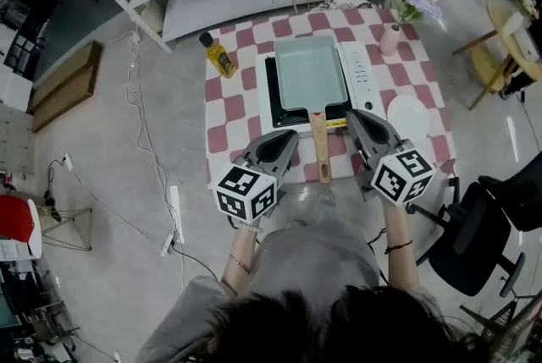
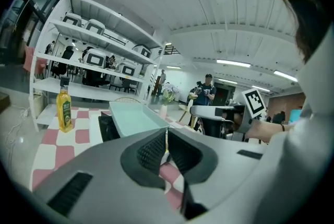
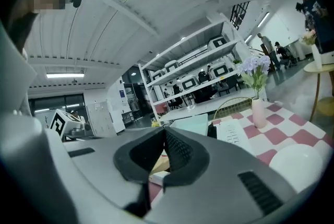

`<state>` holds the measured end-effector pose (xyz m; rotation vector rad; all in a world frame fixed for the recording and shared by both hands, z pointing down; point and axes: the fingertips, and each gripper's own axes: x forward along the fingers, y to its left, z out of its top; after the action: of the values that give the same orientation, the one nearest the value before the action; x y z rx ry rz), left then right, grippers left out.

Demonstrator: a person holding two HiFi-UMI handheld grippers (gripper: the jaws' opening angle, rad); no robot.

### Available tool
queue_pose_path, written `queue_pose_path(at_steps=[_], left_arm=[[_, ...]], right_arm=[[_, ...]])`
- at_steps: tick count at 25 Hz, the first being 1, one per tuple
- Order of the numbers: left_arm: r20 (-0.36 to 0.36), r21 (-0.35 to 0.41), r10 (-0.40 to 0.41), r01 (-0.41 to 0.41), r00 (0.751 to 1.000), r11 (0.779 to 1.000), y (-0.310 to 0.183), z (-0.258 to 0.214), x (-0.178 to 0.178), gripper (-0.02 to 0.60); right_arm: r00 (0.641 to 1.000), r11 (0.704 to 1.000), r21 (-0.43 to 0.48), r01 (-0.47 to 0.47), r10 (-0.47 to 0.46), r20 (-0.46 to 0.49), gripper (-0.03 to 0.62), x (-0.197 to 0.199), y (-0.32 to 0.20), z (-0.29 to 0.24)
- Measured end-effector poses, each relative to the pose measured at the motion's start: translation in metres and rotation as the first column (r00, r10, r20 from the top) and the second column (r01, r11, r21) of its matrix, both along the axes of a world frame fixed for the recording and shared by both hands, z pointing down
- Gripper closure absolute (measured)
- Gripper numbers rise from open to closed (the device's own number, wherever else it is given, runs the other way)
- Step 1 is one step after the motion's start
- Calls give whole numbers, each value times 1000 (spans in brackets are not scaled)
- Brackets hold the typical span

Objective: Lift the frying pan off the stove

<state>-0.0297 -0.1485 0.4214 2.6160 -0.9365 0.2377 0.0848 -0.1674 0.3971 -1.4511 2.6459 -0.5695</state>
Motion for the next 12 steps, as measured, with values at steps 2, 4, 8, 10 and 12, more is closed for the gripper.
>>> queue_pose_path(at_steps=[2, 4, 8, 10, 12], left_arm=[[6, -39, -11, 11, 1000, 999, -4, 5, 3, 549], [11, -67, -19, 19, 1000, 998, -7, 10, 7, 549], [9, -112, -46, 47, 999, 993, -11, 18, 11, 549], [-13, -142, -62, 59, 998, 988, -12, 21, 12, 549], [-75, -191, -79, 63, 994, 980, -12, 22, 14, 548]], right_arm=[[999, 999, -34, 39, -38, 15, 571, -2, -6, 6], [997, 995, -64, 73, -72, 23, 571, -3, -13, 13], [990, 983, -117, 140, -138, 28, 571, -7, -21, 24], [984, 974, -142, 175, -169, 54, 571, -9, -24, 28], [978, 964, -173, 204, -192, 84, 571, -10, -27, 32]])
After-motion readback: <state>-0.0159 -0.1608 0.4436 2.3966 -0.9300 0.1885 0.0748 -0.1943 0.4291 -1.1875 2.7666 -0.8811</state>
